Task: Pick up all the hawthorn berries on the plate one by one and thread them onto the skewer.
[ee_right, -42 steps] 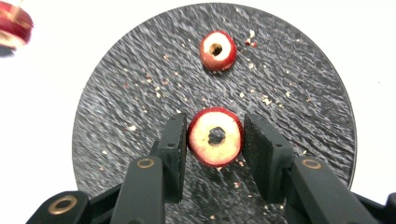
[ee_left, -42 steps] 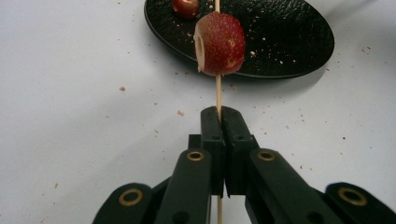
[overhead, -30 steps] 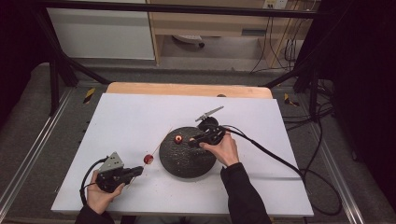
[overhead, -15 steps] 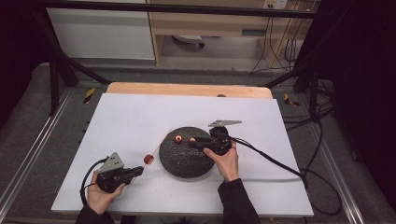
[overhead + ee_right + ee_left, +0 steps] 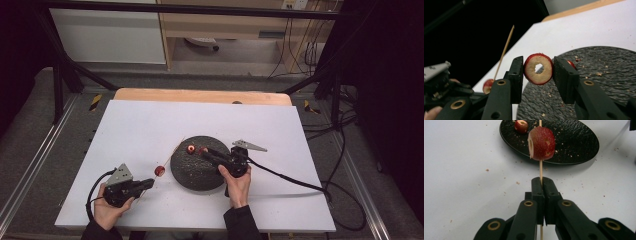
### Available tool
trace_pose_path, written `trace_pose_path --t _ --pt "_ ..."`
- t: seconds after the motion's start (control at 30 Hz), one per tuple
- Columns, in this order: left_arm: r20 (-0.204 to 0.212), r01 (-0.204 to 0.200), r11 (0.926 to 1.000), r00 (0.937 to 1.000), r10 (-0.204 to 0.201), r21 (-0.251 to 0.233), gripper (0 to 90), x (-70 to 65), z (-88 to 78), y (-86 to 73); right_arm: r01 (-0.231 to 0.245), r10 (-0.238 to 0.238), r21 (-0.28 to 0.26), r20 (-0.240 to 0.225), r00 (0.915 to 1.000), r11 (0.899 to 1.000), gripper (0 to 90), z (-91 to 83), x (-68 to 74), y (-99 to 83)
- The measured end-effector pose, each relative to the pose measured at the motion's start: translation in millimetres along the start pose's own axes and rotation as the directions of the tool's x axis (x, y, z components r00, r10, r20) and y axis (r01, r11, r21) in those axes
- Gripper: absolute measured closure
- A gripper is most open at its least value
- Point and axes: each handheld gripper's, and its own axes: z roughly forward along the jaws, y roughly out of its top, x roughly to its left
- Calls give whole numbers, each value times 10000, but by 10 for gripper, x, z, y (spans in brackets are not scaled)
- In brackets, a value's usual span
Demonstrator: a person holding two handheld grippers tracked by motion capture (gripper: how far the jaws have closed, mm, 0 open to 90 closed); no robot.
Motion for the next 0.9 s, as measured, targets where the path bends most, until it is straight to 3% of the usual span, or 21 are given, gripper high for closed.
trace_pose_path --t 0.17,0.37,0.9 --pt "1 29 10000 10000 -29 -87 884 -12 1 0 -458 451 -979 -94 9989 9941 618 -6 33 -72" --pt "23 61 9999 10000 -61 -139 884 -29 10 1 -749 730 -1895 -170 9972 9790 618 13 42 -111" --pt "125 48 9997 9999 -45 -237 884 -111 78 28 -1325 1274 -3352 -372 9912 9328 619 59 39 -99"
